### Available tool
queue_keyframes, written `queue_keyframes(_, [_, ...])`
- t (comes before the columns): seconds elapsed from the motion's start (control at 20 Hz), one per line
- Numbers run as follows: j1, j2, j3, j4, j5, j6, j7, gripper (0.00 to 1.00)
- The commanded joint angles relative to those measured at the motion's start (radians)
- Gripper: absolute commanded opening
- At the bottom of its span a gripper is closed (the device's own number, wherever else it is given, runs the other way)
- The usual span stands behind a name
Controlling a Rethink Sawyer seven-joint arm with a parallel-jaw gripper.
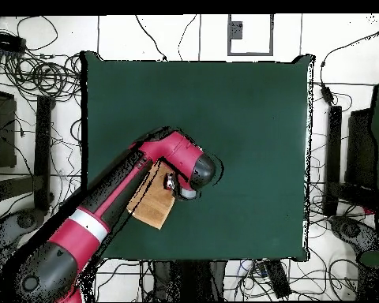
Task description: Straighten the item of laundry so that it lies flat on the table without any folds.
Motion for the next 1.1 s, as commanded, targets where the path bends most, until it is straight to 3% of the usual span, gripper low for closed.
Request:
queue_keyframes(0.05, [-0.108,0.209,0.039,-0.039,-0.026,0.329,0.107,0.00])
queue_keyframes(0.35, [-0.141,0.210,0.046,-0.058,-0.012,0.292,0.052,0.00])
queue_keyframes(0.7, [-0.133,0.224,0.008,-0.071,-0.018,0.270,0.091,0.00])
queue_keyframes(1.1, [-0.198,0.220,0.007,-0.132,-0.033,0.203,0.020,0.00])
